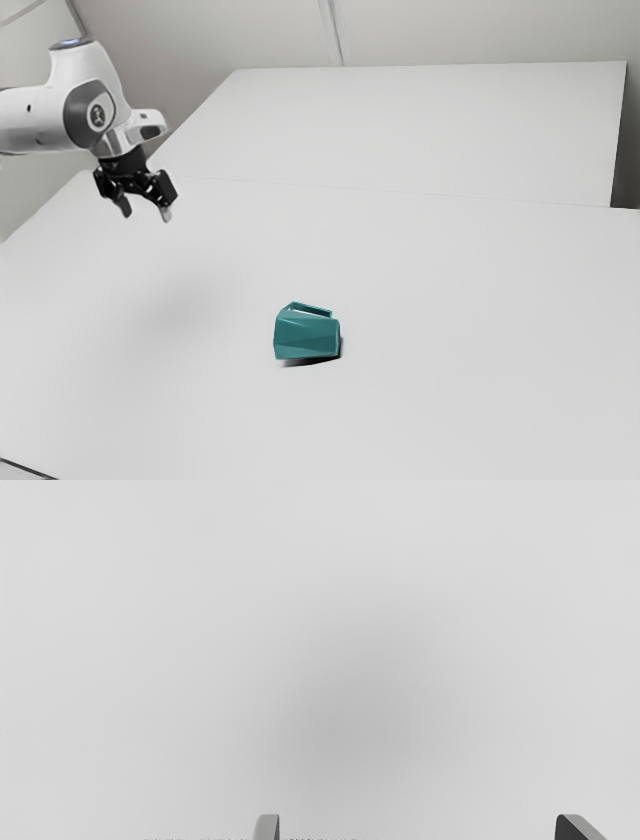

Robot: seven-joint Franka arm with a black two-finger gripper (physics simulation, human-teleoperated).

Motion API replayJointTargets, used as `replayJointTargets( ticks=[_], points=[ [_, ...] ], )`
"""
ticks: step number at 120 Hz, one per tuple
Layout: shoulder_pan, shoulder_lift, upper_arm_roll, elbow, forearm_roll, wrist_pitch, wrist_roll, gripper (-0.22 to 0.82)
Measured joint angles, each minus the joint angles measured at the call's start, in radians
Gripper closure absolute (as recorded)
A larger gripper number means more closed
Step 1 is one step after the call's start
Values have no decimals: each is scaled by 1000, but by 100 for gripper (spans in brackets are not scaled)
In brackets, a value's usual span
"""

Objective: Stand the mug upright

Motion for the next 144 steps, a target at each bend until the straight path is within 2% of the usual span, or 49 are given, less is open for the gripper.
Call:
replayJointTargets(
  ticks=[17,29,38,50,70,92,144],
  points=[
    [20,-101,1,-134,-26,26,-13,0],
    [24,-169,20,-258,-171,45,-20,0],
    [19,-185,60,-346,-304,51,-22,0],
    [-3,-181,96,-400,-434,50,-16,0],
    [-52,-122,113,-434,-582,46,10,0],
    [-86,-112,130,-495,-715,38,41,0],
    [-184,-66,149,-531,-889,80,94,0]
  ],
)
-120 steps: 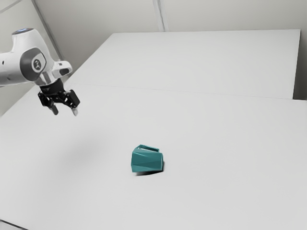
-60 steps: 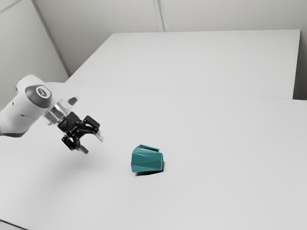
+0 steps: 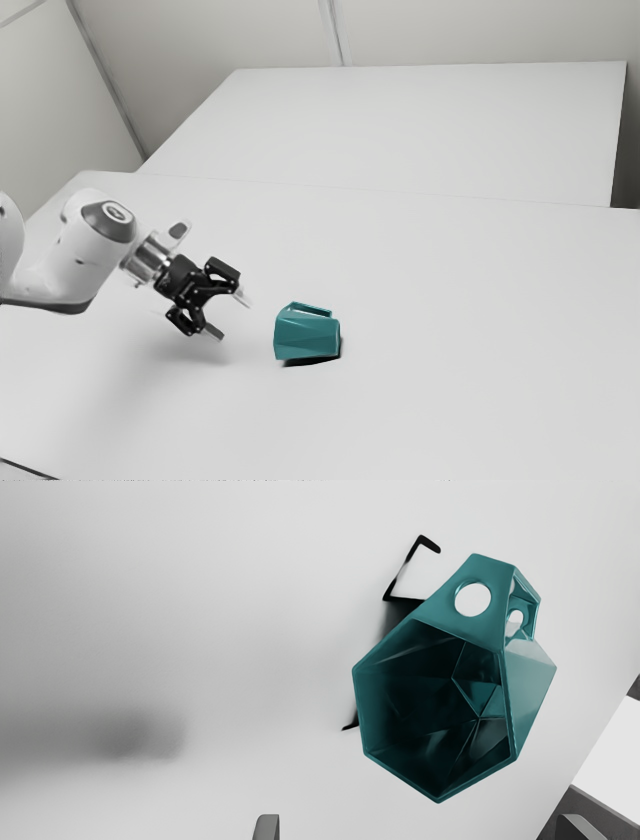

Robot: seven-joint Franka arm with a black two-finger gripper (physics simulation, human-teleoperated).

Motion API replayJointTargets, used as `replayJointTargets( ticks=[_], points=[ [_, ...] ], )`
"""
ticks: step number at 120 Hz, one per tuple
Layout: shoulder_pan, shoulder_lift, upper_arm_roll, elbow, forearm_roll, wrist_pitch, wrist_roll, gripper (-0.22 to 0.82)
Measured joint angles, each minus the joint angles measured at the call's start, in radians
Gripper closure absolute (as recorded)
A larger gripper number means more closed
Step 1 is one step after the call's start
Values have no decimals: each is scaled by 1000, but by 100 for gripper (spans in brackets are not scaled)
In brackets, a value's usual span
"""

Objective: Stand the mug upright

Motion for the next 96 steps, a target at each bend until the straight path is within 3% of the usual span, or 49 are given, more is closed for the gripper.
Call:
replayJointTargets(
  ticks=[96],
  points=[
    [-165,80,0,2,-297,122,105,1]
  ],
)
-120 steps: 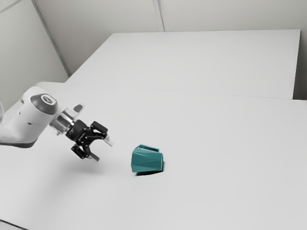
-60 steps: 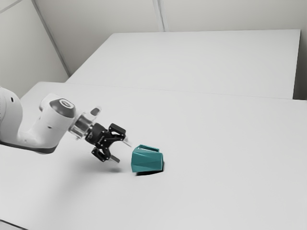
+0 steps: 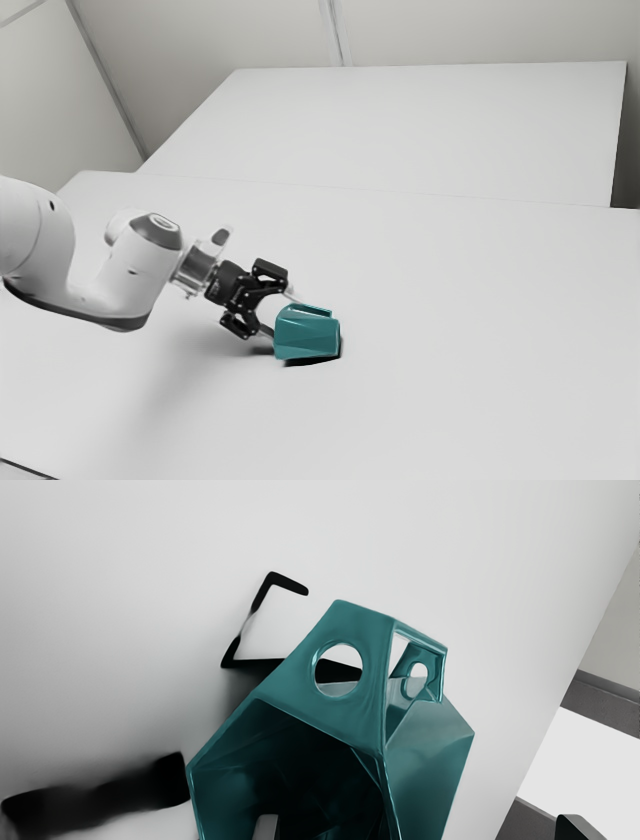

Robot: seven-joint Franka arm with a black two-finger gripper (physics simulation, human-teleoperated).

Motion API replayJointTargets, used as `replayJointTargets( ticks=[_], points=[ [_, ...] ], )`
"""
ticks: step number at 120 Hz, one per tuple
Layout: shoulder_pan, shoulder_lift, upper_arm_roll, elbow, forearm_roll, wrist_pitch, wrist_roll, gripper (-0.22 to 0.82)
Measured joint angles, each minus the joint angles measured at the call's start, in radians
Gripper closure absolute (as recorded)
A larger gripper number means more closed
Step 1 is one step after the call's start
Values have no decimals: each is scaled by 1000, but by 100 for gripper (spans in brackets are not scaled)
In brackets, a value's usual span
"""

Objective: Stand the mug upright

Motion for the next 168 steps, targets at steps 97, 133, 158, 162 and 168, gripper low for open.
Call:
replayJointTargets(
  ticks=[97,133,158,162,168],
  points=[
    [-26,-21,0,7,-102,38,34,76],
    [-44,-76,1,22,-18,88,39,77],
    [-60,-118,4,43,200,218,22,77],
    [-58,-121,3,54,269,234,9,77],
    [-54,-123,3,70,371,253,-12,77]
  ],
)
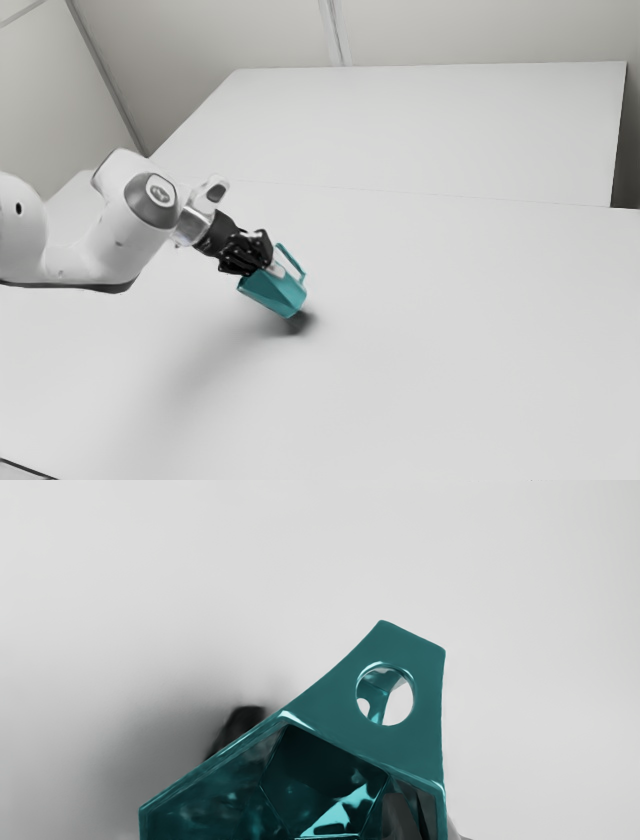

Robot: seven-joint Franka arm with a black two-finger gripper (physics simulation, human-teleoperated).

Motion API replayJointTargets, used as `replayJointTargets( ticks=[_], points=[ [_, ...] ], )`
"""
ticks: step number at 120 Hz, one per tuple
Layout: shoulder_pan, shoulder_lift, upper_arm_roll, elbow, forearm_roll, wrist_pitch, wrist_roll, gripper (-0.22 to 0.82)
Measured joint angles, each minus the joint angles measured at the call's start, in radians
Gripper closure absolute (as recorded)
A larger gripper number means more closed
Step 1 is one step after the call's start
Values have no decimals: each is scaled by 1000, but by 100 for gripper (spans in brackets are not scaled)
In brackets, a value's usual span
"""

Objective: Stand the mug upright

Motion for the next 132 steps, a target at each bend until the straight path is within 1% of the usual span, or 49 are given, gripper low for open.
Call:
replayJointTargets(
  ticks=[15,26,53,69,82,108,132],
  points=[
    [10,-1,-10,23,254,29,-74,77],
    [0,0,-14,39,406,38,-135,78],
    [-36,6,-17,50,626,48,-262,78],
    [-32,16,-17,48,695,54,-318,78],
    [-20,47,-19,45,719,70,-354,78],
    [-1,108,-18,39,675,140,-390,79],
    [-6,129,-18,41,656,164,-412,78]
  ],
)
